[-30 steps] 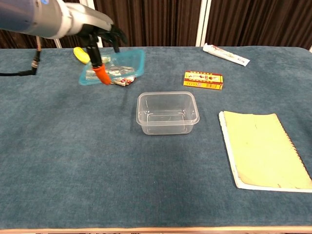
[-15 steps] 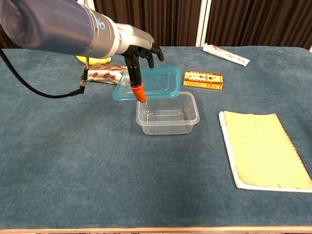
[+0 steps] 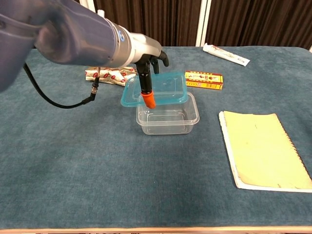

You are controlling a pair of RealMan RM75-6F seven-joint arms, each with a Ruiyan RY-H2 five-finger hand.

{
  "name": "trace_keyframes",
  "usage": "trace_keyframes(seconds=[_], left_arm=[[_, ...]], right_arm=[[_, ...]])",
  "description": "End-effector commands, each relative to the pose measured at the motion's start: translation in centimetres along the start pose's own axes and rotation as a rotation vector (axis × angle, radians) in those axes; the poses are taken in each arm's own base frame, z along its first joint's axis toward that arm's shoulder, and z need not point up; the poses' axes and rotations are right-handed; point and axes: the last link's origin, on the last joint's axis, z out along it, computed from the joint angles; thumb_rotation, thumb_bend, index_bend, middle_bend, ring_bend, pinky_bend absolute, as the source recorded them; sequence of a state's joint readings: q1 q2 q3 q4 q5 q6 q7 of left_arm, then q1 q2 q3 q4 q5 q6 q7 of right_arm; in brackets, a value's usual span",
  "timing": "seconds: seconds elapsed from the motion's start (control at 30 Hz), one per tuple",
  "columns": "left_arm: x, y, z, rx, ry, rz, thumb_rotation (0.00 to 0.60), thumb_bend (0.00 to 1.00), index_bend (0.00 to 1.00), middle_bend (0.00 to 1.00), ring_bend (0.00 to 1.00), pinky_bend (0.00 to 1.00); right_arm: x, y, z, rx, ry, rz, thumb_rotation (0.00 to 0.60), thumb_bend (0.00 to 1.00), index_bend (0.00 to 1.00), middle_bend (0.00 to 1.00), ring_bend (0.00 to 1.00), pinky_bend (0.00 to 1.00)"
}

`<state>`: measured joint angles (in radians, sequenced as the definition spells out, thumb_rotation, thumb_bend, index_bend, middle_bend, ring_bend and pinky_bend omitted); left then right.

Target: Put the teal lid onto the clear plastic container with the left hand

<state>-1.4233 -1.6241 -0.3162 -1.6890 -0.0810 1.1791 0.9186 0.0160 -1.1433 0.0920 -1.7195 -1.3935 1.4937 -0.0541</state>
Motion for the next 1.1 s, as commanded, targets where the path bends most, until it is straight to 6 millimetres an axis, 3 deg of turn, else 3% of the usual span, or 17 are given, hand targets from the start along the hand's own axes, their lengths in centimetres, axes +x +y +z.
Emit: trace_keyframes(seconds=[0.03,1.1], left_arm=[[-0.3,0.7,0.2,0.011,-0.005,0.001,0.600,0.22,0.08,0.23,0.00,0.00],[-2.3,2.9,1.0,0.035,0.022,0.016,0.600,0.22,0.09,0.23,0.00,0.00]], right_arm=[[0.0,0.0,0.0,0.000,0.000,0.000,0.600,0.27,0.09,0.00,0.02,0.00],[0.0,0.0,0.0,0.000,0.001,0.006,0.600,0.27,0.09,0.01,0.02,0.00]])
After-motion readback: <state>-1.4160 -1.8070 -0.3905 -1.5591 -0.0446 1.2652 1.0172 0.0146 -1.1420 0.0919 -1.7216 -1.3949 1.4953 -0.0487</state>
